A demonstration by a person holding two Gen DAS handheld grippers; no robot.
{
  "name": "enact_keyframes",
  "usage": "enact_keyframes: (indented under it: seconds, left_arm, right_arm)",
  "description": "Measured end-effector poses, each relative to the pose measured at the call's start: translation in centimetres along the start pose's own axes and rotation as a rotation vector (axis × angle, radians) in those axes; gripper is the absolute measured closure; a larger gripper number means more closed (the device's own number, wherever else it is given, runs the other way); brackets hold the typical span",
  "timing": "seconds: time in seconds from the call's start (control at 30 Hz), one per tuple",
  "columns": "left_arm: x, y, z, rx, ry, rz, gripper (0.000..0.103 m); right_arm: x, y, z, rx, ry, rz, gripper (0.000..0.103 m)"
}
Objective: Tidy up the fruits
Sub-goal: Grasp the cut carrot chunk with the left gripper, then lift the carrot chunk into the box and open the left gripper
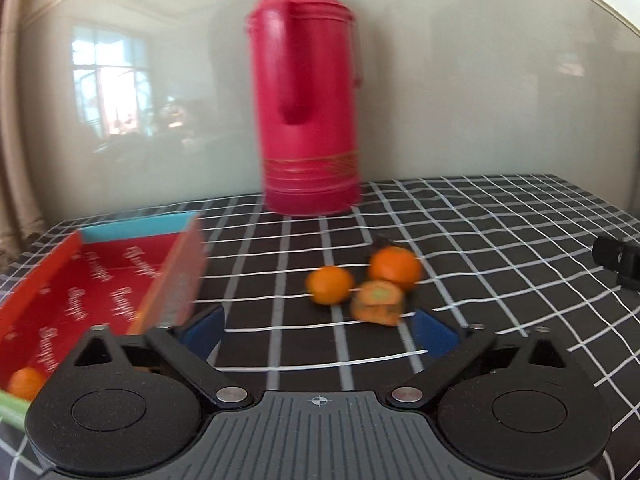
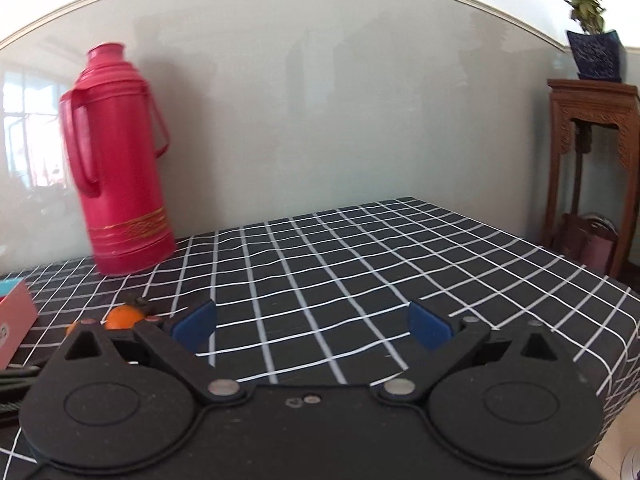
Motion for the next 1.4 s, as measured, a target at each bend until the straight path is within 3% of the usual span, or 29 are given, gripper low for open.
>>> enact_keyframes:
  seconds: [0.17, 0.63, 1.07, 1.4]
  left_arm:
    - [0.4, 1.8, 1.8, 0.057, -0.001, -0.037, 0.024]
    - [0.8, 5.4, 3.4, 0.082, -0.041, -0.128, 0.066]
    - [0.3, 3.5, 2.3, 0.023, -0.028, -0.036, 0.066]
    - [-1.2, 0.0, -4.3, -0.163, -0.07, 0.057, 0.066]
  right_arm:
    - [-0.1, -0.2, 1.3, 0.014, 0.026, 0.005, 0.007]
    - [-0.2, 0.4, 1.5, -0.007, 0.037, -0.011, 0.007]
    - [-0.4, 0.3, 0.4, -0.043, 0.039, -0.011, 0.007]
    - [-0.4, -0.2, -2.8, -0.117, 0.027, -0.014, 0.007]
Point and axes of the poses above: each gripper's, at about its wrist camera, not at the fingertips, and y roughly the way its jaws point, z to its right, x to its underside, the point moved 3 cm from there along y, roughly the way its jaws point, and after that the axes turned 14 degrees about z, right-handed, at the moved point
